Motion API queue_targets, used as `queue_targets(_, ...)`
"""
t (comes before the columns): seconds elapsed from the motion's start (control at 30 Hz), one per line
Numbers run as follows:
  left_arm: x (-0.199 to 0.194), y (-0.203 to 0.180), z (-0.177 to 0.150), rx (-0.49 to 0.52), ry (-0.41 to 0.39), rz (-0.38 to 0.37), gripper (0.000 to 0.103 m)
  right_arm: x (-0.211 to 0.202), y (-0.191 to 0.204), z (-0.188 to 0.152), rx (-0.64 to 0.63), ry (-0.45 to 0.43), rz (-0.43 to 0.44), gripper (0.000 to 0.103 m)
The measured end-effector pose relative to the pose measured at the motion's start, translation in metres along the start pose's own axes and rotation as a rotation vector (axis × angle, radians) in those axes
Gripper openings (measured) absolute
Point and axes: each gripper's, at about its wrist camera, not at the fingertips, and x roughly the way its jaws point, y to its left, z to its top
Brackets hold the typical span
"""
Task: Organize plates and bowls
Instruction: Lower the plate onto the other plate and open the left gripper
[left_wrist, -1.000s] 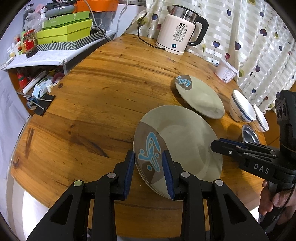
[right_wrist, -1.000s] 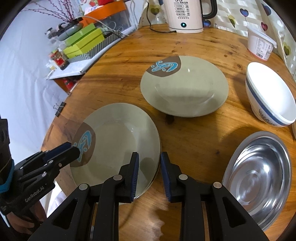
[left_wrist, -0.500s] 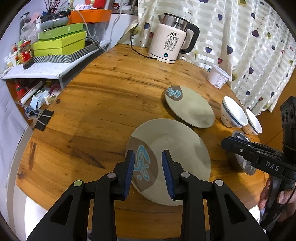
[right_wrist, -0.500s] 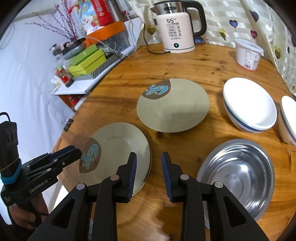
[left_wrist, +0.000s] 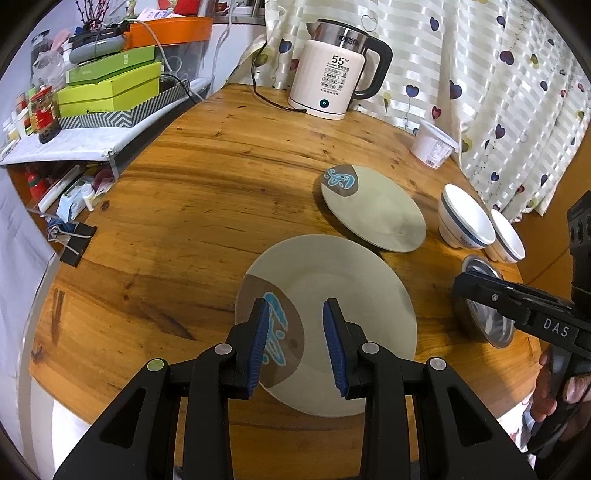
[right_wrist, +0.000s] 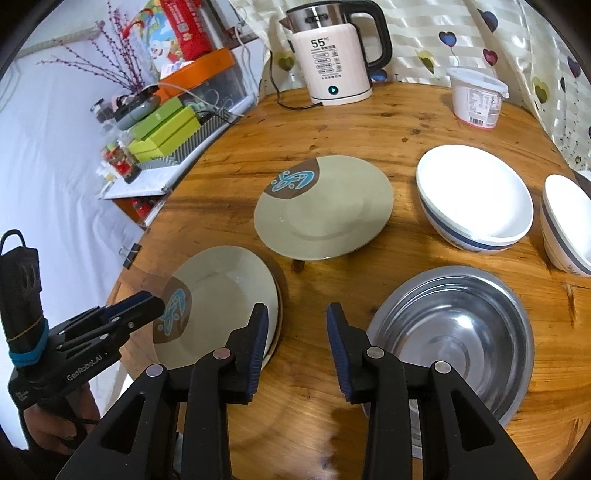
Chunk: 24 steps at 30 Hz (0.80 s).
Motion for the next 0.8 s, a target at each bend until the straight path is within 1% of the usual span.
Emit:
queue_targets(0.43,0.009,-0.005,0.008,0.019,0.015,-0.007,0.032,0.0,-0.01,0.006,0.029,-0.005,-0.018,0.033)
queue_targets(0.5,0.009,-0.006,0.009,0.021,0.014,-0.008,0.032,0.0,-0.012,0.007,0.034,-0.007,-0.021,0.034)
queue_targets(0.57,0.01,-0.007,0.011,0.023,0.013,-0.005,0.032,0.0,-0.014,0.008,0.041,-0.011,-0.025,0.042)
queue_targets(0.6,0.01,-0.007,0.012,0.024,0.012,-0.005,0.032,0.0,-0.014,0.008,0.044,-0.013,-0.025,0.044)
queue_targets(0.8,0.014,-0.007,0.017,0.029,0.015,-0.007,0.032,0.0,-0.02,0.011,0.061,-0.017,-0.03,0.045)
